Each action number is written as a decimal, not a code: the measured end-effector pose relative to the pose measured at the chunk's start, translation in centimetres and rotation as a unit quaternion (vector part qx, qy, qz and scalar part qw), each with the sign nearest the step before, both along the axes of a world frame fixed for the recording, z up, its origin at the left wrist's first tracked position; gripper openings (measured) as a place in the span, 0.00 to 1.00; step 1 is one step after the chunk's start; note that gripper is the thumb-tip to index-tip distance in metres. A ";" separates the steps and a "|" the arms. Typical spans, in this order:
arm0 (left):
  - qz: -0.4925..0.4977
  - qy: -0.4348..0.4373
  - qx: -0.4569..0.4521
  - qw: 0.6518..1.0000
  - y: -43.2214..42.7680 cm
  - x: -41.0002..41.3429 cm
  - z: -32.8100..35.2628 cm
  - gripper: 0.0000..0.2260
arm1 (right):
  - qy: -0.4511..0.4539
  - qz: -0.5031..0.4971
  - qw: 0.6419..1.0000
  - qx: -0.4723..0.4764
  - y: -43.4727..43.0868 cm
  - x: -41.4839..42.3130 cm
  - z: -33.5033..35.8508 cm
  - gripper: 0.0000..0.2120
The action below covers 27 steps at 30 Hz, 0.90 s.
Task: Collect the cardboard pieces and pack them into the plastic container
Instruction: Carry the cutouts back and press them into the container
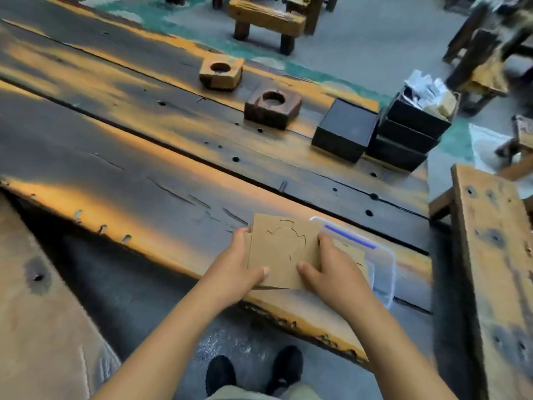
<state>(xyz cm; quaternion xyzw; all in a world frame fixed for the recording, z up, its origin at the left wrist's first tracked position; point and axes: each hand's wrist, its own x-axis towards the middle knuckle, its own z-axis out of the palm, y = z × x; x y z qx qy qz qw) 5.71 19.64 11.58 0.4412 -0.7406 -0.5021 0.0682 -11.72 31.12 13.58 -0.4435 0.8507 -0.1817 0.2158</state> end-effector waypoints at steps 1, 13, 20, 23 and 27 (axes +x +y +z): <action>-0.021 -0.001 0.006 1.000 0.1 -1.3 -0.1 0.30 | -0.002 -0.021 1.000 0.003 0.8 -0.9 0.0 0.17; -0.124 -0.062 -0.007 0.990 2.4 -15.2 -0.6 0.31 | -0.056 -0.125 0.990 0.030 5.7 -10.8 -2.1 0.19; -0.111 -0.118 0.021 0.987 3.1 -18.5 -2.8 0.30 | -0.079 -0.139 0.985 0.065 6.4 -12.7 -4.1 0.18; -0.125 -0.131 0.027 0.983 2.6 -19.3 -4.2 0.28 | -0.103 -0.156 0.979 0.078 6.1 -12.8 -4.9 0.18; -0.140 -0.138 0.038 0.980 2.1 -20.2 -5.5 0.28 | -0.122 -0.177 0.973 0.080 5.7 -13.6 -5.6 0.14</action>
